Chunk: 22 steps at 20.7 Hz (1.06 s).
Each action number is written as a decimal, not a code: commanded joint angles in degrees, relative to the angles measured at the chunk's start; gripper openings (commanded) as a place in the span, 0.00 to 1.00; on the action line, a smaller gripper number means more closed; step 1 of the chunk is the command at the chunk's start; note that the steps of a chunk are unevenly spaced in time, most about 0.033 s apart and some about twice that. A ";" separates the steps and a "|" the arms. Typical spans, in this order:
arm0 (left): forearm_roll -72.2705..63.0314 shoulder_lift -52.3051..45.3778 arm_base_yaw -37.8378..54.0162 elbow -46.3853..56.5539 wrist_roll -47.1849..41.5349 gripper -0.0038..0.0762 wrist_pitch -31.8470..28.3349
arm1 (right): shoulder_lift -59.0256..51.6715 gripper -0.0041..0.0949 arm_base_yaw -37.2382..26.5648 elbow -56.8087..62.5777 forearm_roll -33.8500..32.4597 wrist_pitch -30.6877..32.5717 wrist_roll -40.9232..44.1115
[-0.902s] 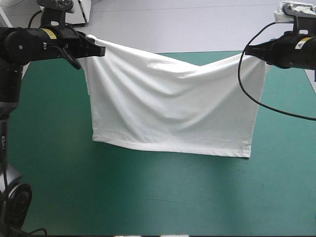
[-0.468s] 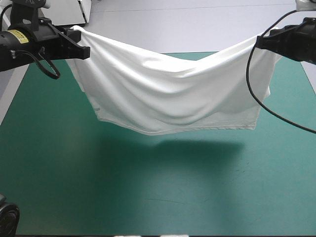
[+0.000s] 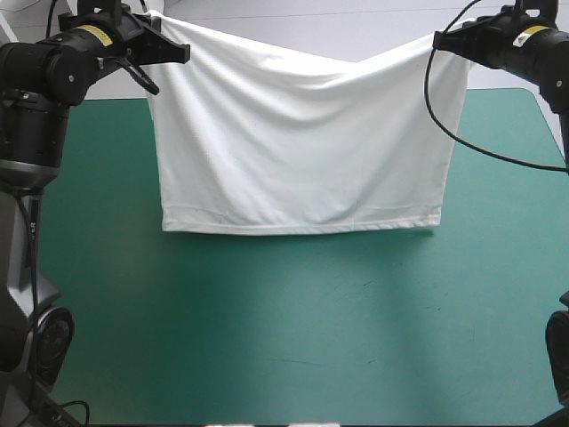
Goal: Fold the cloth
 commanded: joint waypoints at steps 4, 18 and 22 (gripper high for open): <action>0.23 0.95 -0.02 -1.64 -1.72 0.04 -10.64 | 0.05 0.02 -0.10 -5.66 -0.04 -7.05 -1.45; -9.17 -5.71 2.79 43.95 -8.62 0.04 2.55 | 2.64 0.02 -0.10 24.44 0.95 19.13 4.16; -12.37 -9.23 2.79 57.66 -3.97 0.04 5.30 | -1.93 0.02 -0.10 42.99 1.24 17.84 2.79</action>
